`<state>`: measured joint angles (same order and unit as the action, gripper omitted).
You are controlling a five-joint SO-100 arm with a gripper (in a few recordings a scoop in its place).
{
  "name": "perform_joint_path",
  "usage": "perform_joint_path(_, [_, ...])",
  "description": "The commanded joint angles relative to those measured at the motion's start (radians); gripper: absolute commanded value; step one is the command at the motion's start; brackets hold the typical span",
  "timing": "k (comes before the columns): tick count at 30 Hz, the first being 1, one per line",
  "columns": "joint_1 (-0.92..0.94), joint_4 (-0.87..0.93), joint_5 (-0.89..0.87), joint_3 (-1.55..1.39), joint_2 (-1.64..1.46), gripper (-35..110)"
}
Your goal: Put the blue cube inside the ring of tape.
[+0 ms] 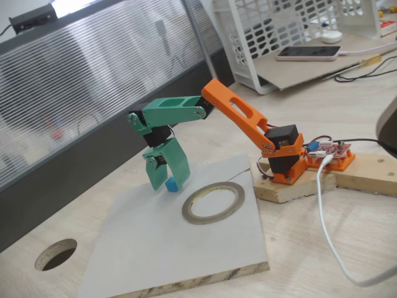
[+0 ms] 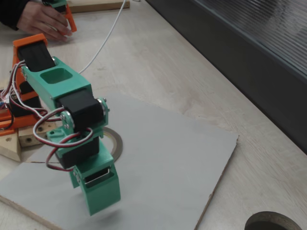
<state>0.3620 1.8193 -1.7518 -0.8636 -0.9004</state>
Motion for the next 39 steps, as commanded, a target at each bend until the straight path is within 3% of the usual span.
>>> perform_joint_path(1, [0.011,0.0,-0.008,0.015,-0.028,39])
perform_joint_path(6, [0.011,0.0,-0.011,0.015,-0.028,20])
perform_joint_path(10, [0.011,0.0,-0.011,0.015,-0.028,13])
perform_joint_path(26, [0.011,0.0,-0.009,0.015,-0.034,12])
perform_joint_path(39, [0.005,0.012,-0.005,0.002,-0.281,12])
